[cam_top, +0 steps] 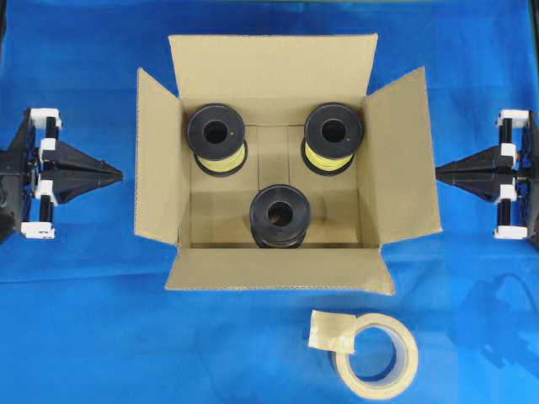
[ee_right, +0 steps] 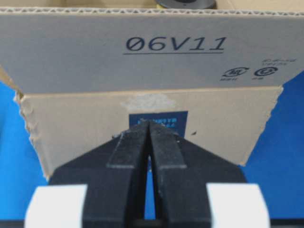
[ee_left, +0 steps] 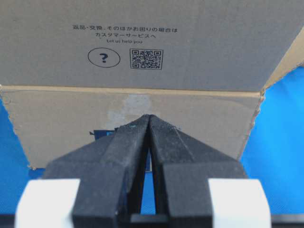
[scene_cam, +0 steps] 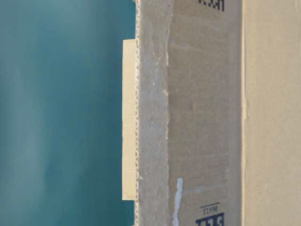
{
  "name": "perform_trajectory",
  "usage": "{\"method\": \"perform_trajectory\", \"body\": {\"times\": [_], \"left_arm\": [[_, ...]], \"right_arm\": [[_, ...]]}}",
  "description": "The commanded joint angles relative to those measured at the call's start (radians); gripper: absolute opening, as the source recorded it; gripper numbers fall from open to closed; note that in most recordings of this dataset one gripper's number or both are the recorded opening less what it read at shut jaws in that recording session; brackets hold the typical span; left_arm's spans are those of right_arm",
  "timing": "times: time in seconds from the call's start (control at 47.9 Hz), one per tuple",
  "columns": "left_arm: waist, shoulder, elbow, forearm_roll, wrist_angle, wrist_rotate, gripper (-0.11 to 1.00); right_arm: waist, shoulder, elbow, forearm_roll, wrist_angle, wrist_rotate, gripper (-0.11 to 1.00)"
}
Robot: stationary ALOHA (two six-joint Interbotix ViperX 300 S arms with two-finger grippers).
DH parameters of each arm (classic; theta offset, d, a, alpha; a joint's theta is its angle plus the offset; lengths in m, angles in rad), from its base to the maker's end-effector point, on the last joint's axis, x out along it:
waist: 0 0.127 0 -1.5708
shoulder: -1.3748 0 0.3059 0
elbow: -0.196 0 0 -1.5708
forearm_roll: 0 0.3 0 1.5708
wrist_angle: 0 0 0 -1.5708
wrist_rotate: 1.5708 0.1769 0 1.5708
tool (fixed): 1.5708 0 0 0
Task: Close the cardboard box.
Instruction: 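Move both grippers inward toward the left and right side flaps of the box, then push the left and right side flaps inward over the spools with both grippers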
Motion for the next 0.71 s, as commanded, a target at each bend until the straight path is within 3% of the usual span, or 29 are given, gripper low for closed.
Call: {"method": "perform_trajectory", "body": {"times": [0.0,0.313,0.689], "left_arm": [[-0.003,0.028,-0.037,-0.002,-0.018,-0.006,0.00],[0.002,0.259,-0.210,-0.002,-0.054,0.006,0.00],[0.014,0.420,-0.387,-0.002,-0.043,0.012,0.00]], "right_arm": [[-0.002,0.034,-0.051,0.003,-0.015,0.011,0.00],[-0.002,0.210,-0.206,-0.012,-0.008,0.005,0.00],[-0.002,0.471,-0.436,-0.021,-0.008,-0.005,0.00]]}}
